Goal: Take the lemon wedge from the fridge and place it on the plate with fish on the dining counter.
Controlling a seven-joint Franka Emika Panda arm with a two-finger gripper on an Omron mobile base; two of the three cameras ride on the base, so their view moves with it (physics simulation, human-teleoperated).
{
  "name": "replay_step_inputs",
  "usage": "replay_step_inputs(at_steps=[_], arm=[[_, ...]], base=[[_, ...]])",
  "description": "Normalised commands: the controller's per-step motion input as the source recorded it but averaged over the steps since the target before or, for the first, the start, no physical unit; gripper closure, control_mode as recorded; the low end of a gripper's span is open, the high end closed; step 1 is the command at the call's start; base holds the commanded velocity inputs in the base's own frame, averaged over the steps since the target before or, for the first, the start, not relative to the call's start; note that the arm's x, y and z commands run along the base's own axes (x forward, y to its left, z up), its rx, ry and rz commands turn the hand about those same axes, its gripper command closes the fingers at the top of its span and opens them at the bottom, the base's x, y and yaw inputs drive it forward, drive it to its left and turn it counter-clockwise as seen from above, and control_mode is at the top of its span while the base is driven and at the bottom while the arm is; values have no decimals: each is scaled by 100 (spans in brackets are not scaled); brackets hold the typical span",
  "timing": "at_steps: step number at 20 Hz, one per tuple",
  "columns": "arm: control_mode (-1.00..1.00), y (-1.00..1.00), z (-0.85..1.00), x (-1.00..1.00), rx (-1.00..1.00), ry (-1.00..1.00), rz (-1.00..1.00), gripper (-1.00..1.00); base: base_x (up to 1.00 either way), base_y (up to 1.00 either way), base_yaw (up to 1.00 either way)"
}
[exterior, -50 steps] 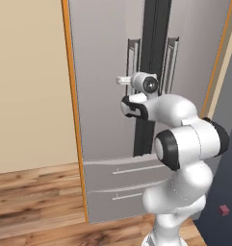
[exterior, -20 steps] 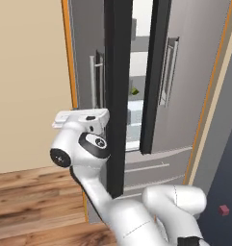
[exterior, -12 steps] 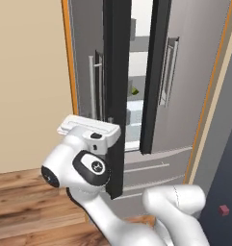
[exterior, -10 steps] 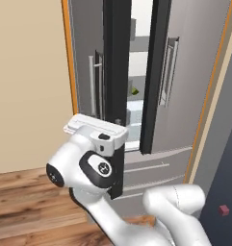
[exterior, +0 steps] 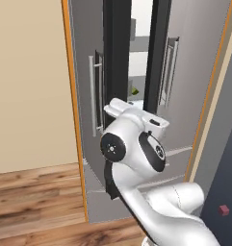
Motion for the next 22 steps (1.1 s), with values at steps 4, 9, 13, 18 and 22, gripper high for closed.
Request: replay_step_inputs(at_steps=[4, 9, 13, 18, 22], arm=[[-100, -100, 3, 1, 37, 8, 21, -100], [-100, -100, 0, 12, 60, 22, 13, -100], [-100, -72, 0, 91, 73, 25, 9, -100], [-100, -14, 0, 100, 59, 24, 3, -100], [-100, 43, -5, 100, 31, 11, 1, -100]], base=[[0, 0, 0], [0, 0, 0], [0, 0, 0], [0, 0, 0], [0, 0, 0]])
